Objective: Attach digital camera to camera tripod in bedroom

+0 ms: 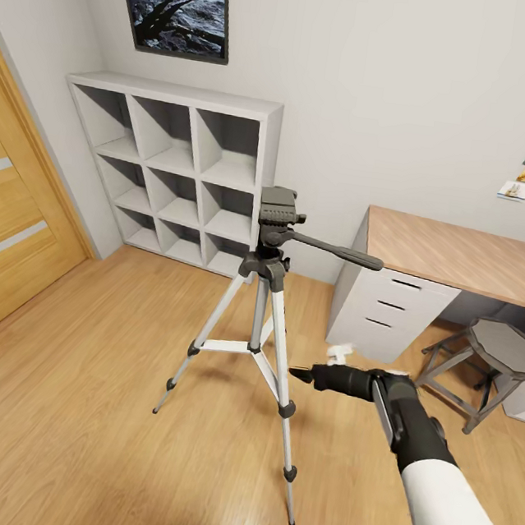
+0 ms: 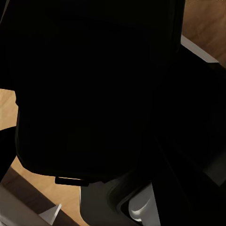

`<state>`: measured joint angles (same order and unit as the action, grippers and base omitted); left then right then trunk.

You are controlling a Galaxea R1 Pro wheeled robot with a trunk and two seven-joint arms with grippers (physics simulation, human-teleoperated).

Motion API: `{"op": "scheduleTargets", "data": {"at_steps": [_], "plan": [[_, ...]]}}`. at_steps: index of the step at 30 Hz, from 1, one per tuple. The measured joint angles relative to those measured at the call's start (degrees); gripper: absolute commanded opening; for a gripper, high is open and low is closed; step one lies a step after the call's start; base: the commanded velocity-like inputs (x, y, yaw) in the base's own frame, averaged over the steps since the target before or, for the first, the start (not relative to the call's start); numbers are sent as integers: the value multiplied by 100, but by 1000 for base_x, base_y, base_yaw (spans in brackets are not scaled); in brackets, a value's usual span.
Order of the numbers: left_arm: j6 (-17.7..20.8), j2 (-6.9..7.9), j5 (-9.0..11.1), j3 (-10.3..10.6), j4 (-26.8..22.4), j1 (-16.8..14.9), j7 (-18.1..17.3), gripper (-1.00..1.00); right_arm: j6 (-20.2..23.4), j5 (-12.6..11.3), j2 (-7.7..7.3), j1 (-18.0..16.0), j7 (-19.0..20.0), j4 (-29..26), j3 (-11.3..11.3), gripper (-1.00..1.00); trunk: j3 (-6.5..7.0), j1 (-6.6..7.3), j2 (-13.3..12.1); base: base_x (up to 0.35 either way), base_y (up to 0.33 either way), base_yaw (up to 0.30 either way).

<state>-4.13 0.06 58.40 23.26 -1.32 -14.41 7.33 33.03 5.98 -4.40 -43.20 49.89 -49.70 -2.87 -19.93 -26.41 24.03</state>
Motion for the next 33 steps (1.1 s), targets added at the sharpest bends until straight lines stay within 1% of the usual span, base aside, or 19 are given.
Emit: {"op": "scheduleTargets", "data": {"at_steps": [1,5,14,17,22,27,33], "plan": [[-5,1,0,0,0,0,0,-100,-23,38,25,0,25,73,41,100,0,0,0,0,0,0],[-12,2,0,0,0,0,0,-100,-115,104,34,0,71,248,95,100,0,0,0,0,0,0],[-14,10,0,0,0,0,0,-100,-266,76,16,0,79,377,112,100,0,0,0,0,0,0],[-14,10,0,0,0,0,0,-100,-459,83,15,0,73,522,112,100,0,0,0,0,0,0],[-14,11,0,0,0,0,0,-100,-529,87,22,0,72,550,112,100,0,0,0,0,0,0],[-14,11,0,0,0,0,0,-100,-553,122,60,0,78,556,118,100,0,0,0,0,0,0],[-14,12,0,-5,0,0,0,-100,-851,36,81,0,129,421,109,100,0,0,0,0,0,0]]}}
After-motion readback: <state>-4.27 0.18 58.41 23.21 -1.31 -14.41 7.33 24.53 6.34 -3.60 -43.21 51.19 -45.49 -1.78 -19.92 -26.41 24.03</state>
